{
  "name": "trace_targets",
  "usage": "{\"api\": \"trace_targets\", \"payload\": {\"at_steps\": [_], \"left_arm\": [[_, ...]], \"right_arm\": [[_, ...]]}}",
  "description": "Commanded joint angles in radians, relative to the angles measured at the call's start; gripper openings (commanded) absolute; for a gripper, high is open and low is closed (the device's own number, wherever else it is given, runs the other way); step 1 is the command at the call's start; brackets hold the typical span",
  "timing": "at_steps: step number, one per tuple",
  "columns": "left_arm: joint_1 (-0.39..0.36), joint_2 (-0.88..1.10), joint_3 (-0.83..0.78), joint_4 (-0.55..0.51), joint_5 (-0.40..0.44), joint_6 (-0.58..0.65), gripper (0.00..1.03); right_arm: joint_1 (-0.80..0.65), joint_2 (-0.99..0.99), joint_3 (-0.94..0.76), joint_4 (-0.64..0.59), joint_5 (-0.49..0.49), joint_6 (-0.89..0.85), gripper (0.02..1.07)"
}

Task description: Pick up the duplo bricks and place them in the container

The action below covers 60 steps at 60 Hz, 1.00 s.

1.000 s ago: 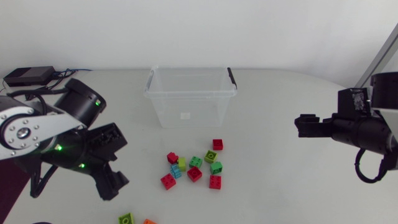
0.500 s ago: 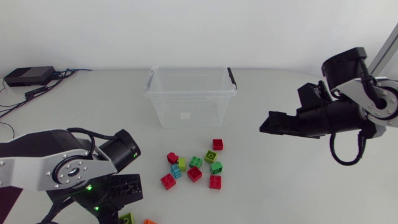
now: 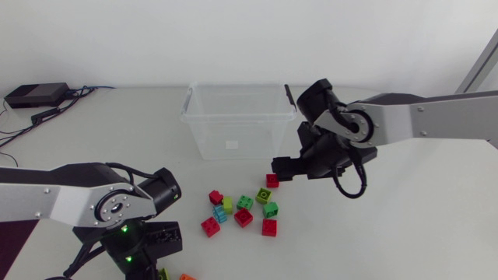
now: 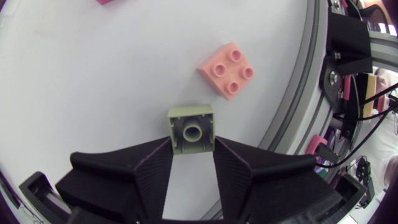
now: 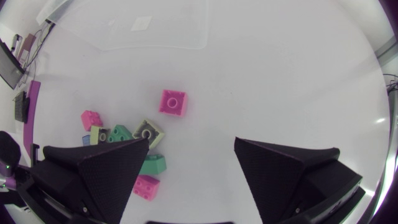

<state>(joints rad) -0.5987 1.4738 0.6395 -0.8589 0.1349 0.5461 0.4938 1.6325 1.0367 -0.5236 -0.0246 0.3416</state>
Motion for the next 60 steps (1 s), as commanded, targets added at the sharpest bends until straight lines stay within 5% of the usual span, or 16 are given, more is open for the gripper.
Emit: {"api": "trace_targets", "payload": {"at_steps": [1,21,35,45,57,60], "left_arm": [[0.013,0.025,-0.001,0.003,0.031,-0.006,0.19],[0.148,-0.188,0.138,-0.091,0.078,0.035,0.19],[0.244,-0.265,0.289,-0.069,0.169,0.018,0.19],[0.264,-0.285,0.341,0.018,0.193,-0.028,0.19],[0.303,-0.302,0.373,0.228,0.193,-0.147,0.19],[0.312,-0.290,0.385,0.274,0.203,-0.169,0.20]], "right_arm": [[0.019,0.069,0.052,0.000,0.017,0.034,0.96],[0.094,0.267,0.166,0.039,0.083,0.059,0.96],[0.094,0.323,0.200,0.053,0.107,0.059,0.85],[0.100,0.349,0.195,0.105,0.126,0.059,0.56],[0.101,0.368,0.195,0.122,0.138,0.057,0.42],[0.101,0.366,0.186,0.139,0.147,0.056,0.31]]}}
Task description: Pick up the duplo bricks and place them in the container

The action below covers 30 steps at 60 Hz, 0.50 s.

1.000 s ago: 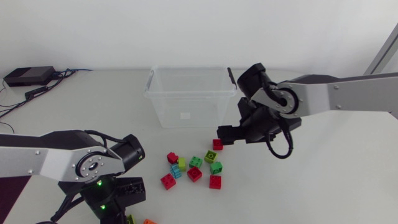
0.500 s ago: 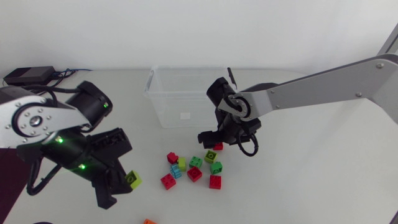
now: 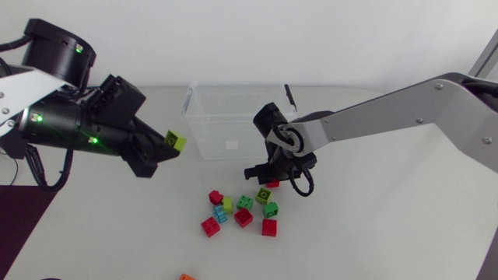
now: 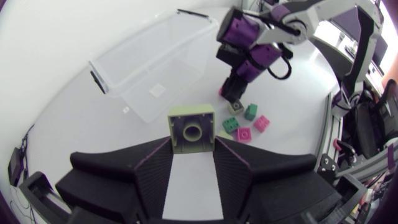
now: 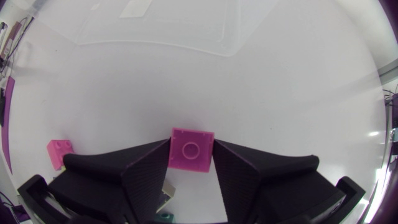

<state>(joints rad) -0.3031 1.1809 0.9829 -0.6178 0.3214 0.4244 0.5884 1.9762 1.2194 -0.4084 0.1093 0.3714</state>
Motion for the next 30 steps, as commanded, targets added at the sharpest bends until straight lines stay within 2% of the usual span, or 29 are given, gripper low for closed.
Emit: {"api": "trace_targets", "payload": {"at_steps": [1,4,8,11,18,22,30], "left_arm": [[0.018,0.006,0.045,0.043,0.016,-0.056,0.20],[0.025,0.019,0.046,0.121,0.016,-0.096,0.20],[0.027,0.031,0.051,0.167,0.016,-0.119,0.20],[0.030,0.048,0.057,0.262,0.016,-0.159,0.21],[0.028,0.171,0.149,0.345,0.015,-0.205,0.22],[0.028,0.235,0.195,0.355,0.011,-0.208,0.22],[0.010,0.418,0.313,0.437,-0.042,-0.228,0.23]], "right_arm": [[0.005,0.019,0.000,0.026,0.013,0.024,0.30],[0.005,0.004,-0.011,0.025,0.015,0.020,0.28],[0.004,-0.025,-0.029,0.031,0.015,0.014,0.23],[0.004,-0.062,-0.047,0.031,0.015,0.004,0.23],[0.004,-0.171,-0.080,0.017,0.018,-0.017,0.22],[0.002,-0.229,-0.080,-0.006,0.021,-0.022,0.22],[-0.007,-0.350,-0.044,-0.056,0.023,-0.046,0.23]]}}
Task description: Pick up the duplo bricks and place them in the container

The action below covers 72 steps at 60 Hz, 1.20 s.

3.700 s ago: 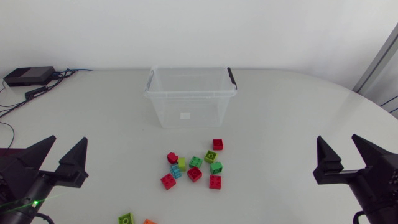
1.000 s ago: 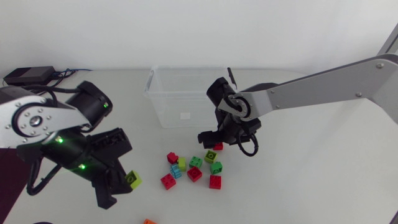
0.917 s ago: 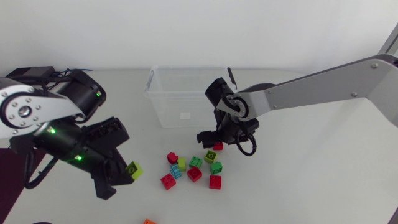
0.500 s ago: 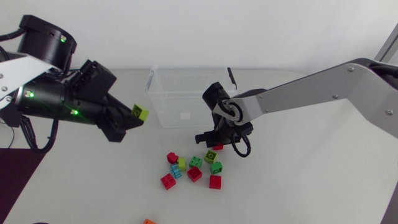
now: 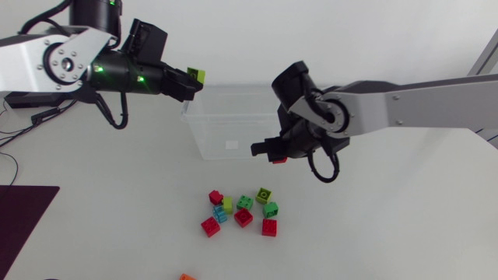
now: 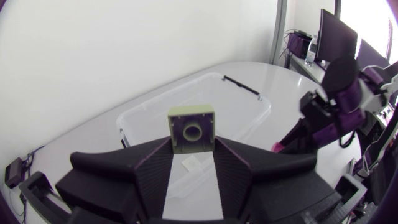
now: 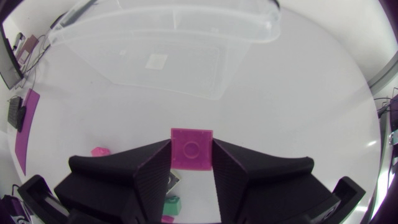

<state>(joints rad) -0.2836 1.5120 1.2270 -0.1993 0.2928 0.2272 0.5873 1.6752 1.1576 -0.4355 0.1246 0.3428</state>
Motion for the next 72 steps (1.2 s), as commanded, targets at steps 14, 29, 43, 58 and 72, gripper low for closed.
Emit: {"api": "trace_targets", "payload": {"at_steps": [14,29,43,58,72], "left_arm": [[0.004,0.323,0.239,0.029,-0.075,-0.029,0.81],[0.018,0.132,0.134,-0.094,-0.060,0.038,0.99],[-0.028,-0.170,-0.052,-0.466,-0.006,0.201,0.99],[-0.129,-0.207,-0.202,-0.733,-0.034,0.221,0.98],[-0.269,-0.101,-0.270,-0.859,-0.084,0.126,0.98]], "right_arm": [[-0.017,-0.137,0.136,-0.091,0.014,-0.048,0.23],[-0.029,-0.063,0.333,-0.091,0.014,-0.085,0.23],[-0.072,0.100,0.459,-0.031,0.014,-0.123,0.24],[-0.087,0.301,0.643,-0.039,0.015,-0.134,0.39],[-0.092,0.356,0.734,-0.158,0.035,-0.088,1.02]]}}
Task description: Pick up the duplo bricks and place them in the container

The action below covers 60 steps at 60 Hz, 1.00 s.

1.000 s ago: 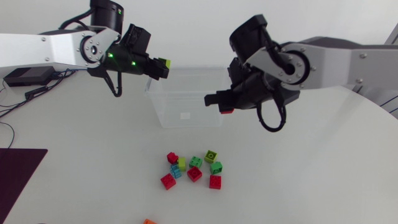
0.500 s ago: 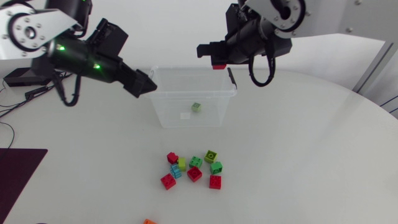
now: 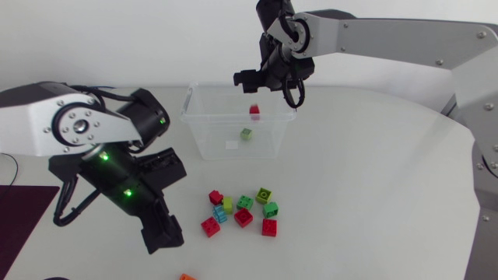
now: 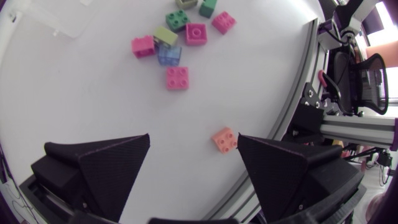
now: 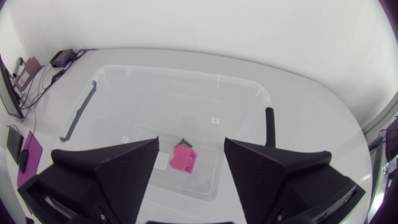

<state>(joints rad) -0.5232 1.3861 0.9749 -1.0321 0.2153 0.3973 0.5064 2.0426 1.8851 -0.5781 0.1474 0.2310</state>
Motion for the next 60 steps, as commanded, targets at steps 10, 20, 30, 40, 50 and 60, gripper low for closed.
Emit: {"api": "trace_targets", "payload": {"at_steps": [10,20,30,40,50,60], "left_arm": [[-0.097,0.137,-0.024,-0.091,-0.002,-0.124,0.98],[-0.135,0.264,-0.030,-0.095,0.053,-0.189,0.98],[-0.166,0.344,-0.010,-0.091,0.076,-0.229,0.98],[-0.195,0.418,0.007,-0.085,0.087,-0.242,0.96],[-0.195,0.487,0.033,-0.063,0.087,-0.247,0.85],[-0.192,0.533,0.036,-0.037,0.085,-0.252,0.64]], "right_arm": [[-0.009,-0.153,-0.149,-0.016,0.012,0.024,1.02],[-0.005,-0.294,-0.334,0.006,0.011,0.025,1.02],[-0.003,-0.375,-0.494,0.054,0.012,0.025,1.02],[-0.008,-0.426,-0.603,0.093,0.012,0.025,1.02],[0.000,-0.509,-0.719,0.112,0.011,0.024,1.02],[0.021,-0.613,-0.854,0.126,-0.017,0.016,1.02]]}}
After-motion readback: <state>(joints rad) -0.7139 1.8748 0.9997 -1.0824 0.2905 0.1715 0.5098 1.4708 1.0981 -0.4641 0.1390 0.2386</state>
